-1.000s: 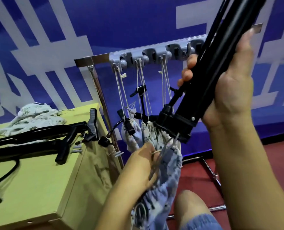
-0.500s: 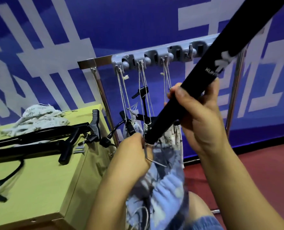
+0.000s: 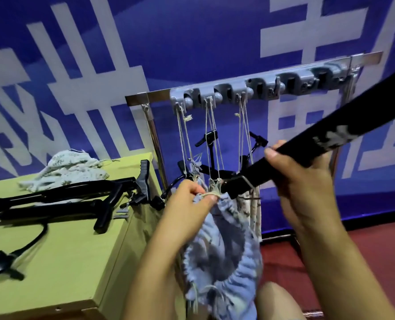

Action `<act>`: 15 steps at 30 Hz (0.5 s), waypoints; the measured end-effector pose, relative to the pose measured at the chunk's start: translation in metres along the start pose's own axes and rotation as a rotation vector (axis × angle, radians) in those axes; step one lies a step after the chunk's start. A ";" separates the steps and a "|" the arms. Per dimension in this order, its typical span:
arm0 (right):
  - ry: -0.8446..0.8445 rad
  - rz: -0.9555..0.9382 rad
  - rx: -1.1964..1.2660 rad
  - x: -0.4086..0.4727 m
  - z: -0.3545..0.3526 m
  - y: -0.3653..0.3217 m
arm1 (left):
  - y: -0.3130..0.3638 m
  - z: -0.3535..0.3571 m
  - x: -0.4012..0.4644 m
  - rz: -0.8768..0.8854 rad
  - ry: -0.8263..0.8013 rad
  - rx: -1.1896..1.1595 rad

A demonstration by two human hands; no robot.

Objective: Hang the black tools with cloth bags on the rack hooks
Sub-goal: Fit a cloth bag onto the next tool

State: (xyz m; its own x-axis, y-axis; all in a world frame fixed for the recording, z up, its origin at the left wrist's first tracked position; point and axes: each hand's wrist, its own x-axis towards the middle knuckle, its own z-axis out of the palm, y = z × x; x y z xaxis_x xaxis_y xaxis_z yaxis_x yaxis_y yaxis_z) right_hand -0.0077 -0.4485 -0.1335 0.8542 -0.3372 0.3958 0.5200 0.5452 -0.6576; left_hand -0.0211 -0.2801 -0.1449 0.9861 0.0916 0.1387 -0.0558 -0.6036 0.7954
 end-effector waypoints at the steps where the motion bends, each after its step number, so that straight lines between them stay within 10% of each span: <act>1: 0.009 -0.015 0.022 0.002 0.000 -0.009 | -0.003 0.000 0.004 -0.033 0.007 -0.061; 15: -0.193 0.091 -0.107 -0.015 -0.004 0.000 | 0.025 -0.006 0.049 0.016 0.051 0.040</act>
State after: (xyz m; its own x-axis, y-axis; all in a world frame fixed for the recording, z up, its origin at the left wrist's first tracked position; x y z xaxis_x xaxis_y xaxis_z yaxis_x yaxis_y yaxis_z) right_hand -0.0208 -0.4464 -0.1421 0.8880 -0.1318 0.4406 0.4463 0.4786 -0.7562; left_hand 0.0247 -0.2863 -0.1147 0.9759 0.1211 0.1817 -0.0642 -0.6362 0.7688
